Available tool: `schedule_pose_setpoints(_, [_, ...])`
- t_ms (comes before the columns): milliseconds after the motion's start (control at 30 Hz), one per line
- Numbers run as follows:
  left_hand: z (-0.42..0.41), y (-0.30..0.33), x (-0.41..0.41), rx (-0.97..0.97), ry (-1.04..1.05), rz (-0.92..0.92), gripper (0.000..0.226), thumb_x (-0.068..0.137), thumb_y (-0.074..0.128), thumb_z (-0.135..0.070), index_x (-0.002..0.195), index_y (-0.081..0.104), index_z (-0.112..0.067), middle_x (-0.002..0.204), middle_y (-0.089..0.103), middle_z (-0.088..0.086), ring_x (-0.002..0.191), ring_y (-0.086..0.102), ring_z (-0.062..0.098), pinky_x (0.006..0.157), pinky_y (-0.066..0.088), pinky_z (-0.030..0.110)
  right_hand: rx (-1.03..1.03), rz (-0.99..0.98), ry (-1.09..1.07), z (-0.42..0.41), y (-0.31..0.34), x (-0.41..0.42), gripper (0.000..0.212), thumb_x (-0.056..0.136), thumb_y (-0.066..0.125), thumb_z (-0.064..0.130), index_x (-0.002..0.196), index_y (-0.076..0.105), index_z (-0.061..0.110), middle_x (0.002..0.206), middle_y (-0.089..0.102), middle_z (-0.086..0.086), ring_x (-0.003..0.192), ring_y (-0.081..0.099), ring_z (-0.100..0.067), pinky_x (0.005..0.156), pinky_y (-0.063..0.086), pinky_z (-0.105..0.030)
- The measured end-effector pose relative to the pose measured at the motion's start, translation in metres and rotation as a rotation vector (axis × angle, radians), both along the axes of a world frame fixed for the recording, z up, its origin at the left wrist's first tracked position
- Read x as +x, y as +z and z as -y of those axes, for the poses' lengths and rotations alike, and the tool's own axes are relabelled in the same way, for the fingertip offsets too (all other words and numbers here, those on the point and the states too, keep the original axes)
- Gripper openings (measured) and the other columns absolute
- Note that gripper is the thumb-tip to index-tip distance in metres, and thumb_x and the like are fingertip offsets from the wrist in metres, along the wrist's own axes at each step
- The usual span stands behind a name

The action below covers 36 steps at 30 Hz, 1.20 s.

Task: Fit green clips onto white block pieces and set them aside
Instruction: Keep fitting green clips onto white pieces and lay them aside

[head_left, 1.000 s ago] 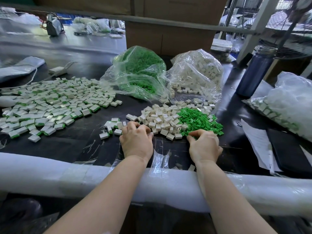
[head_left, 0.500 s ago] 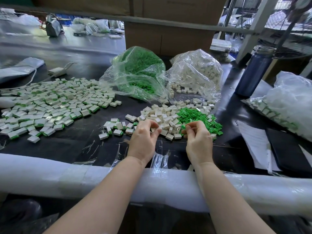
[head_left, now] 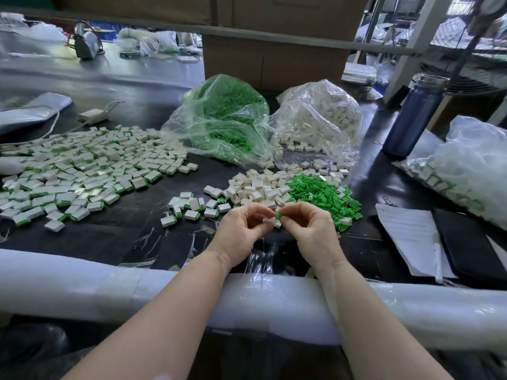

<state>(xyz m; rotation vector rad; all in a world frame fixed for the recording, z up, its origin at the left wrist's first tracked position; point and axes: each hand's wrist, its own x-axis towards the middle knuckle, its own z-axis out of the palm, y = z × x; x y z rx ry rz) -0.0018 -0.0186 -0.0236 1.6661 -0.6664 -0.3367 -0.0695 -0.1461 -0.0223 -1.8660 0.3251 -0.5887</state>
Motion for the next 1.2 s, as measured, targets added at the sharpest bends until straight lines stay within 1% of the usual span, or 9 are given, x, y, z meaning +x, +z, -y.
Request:
schedule_pose_setpoints(100, [0.0006, -0.0007, 0.0008, -0.006, -0.003, -0.021, 0.015, 0.084, 0.064, -0.005, 0.086, 0.064, -0.02, 0.077, 0.063, -0.001, 0.072, 0.059, 0.008, 0.072, 0.053, 0.019, 0.003, -0.003, 0.026, -0.0009, 0.0003, 0.0002, 0.015, 0.081, 0.064, -0.006, 0.082, 0.067, 0.009, 0.079, 0.065, 0.001, 0.074, 0.06, -0.006, 0.073, 0.048, -0.013])
schedule_pose_setpoints(300, [0.0002, -0.0022, 0.0019, -0.008, -0.001, -0.03, 0.011, 0.085, 0.064, -0.007, 0.089, 0.063, -0.017, 0.08, 0.063, 0.0, 0.075, 0.06, 0.009, 0.077, 0.054, 0.023, 0.006, 0.013, 0.036, -0.0014, 0.0009, -0.0004, 0.016, 0.083, 0.062, -0.006, 0.081, 0.068, 0.009, 0.08, 0.066, 0.0, 0.074, 0.06, -0.006, 0.072, 0.048, -0.012])
schedule_pose_setpoints(467, [0.0009, -0.0029, 0.0023, -0.023, 0.002, -0.041, 0.019, 0.088, 0.059, -0.004, 0.096, 0.064, -0.02, 0.083, 0.061, 0.001, 0.077, 0.061, 0.012, 0.079, 0.055, 0.023, 0.006, 0.022, 0.017, -0.0011, 0.0013, -0.001, 0.015, 0.083, 0.063, -0.004, 0.081, 0.067, 0.011, 0.078, 0.065, 0.003, 0.071, 0.058, -0.001, 0.069, 0.045, -0.009])
schedule_pose_setpoints(567, [0.0013, -0.0034, 0.0022, -0.045, 0.011, -0.07, 0.017, 0.088, 0.059, -0.004, 0.09, 0.062, -0.02, 0.083, 0.061, 0.001, 0.079, 0.062, 0.014, 0.078, 0.055, 0.023, 0.002, 0.02, 0.011, -0.0008, 0.0008, -0.0009, 0.015, 0.083, 0.063, -0.003, 0.081, 0.067, 0.011, 0.078, 0.065, 0.003, 0.07, 0.058, 0.0, 0.069, 0.045, -0.007])
schedule_pose_setpoints(733, [0.0016, -0.0033, 0.0017, -0.062, 0.009, -0.042, 0.015, 0.087, 0.062, -0.007, 0.089, 0.062, -0.022, 0.082, 0.061, 0.0, 0.075, 0.057, 0.007, 0.073, 0.049, 0.015, 0.035, 0.005, 0.0, -0.0001, -0.0008, 0.0004, 0.01, 0.082, 0.066, -0.001, 0.086, 0.068, 0.008, 0.079, 0.067, -0.002, 0.073, 0.061, -0.009, 0.072, 0.053, -0.022])
schedule_pose_setpoints(833, [0.0012, -0.0026, 0.0004, -0.077, -0.004, -0.028, 0.019, 0.087, 0.061, -0.004, 0.087, 0.065, -0.023, 0.077, 0.062, -0.005, 0.069, 0.057, -0.003, 0.07, 0.047, 0.011, 0.05, -0.014, 0.021, -0.0001, -0.001, 0.0005, 0.011, 0.082, 0.066, -0.001, 0.083, 0.067, 0.009, 0.078, 0.067, -0.002, 0.073, 0.062, -0.011, 0.075, 0.055, -0.029])
schedule_pose_setpoints(967, [0.0, -0.0036, 0.0032, -0.089, 0.046, -0.033, 0.016, 0.085, 0.062, -0.002, 0.085, 0.058, -0.018, 0.077, 0.06, -0.003, 0.065, 0.059, -0.002, 0.067, 0.05, 0.012, 0.052, -0.015, 0.024, 0.0001, -0.0014, 0.0008, 0.015, 0.084, 0.064, -0.001, 0.081, 0.064, 0.014, 0.077, 0.064, 0.0, 0.073, 0.059, -0.011, 0.073, 0.054, -0.033])
schedule_pose_setpoints(1067, [0.0002, -0.0039, 0.0039, -0.124, 0.03, -0.098, 0.016, 0.087, 0.059, 0.001, 0.089, 0.059, -0.015, 0.075, 0.061, -0.001, 0.067, 0.064, 0.004, 0.067, 0.054, 0.016, 0.067, -0.019, 0.029, -0.0004, -0.0015, 0.0004, 0.019, 0.084, 0.063, -0.001, 0.079, 0.063, 0.018, 0.074, 0.064, 0.0, 0.067, 0.058, -0.008, 0.067, 0.054, -0.031])
schedule_pose_setpoints(1200, [0.0006, -0.0052, 0.0048, -0.146, 0.016, -0.147, 0.015, 0.086, 0.059, 0.002, 0.09, 0.064, -0.012, 0.078, 0.064, 0.004, 0.069, 0.067, 0.009, 0.07, 0.056, 0.02, 0.089, -0.009, 0.058, -0.0019, -0.0002, 0.0005, 0.024, 0.083, 0.064, -0.002, 0.076, 0.064, 0.02, 0.072, 0.065, 0.002, 0.061, 0.059, -0.003, 0.061, 0.052, -0.018])
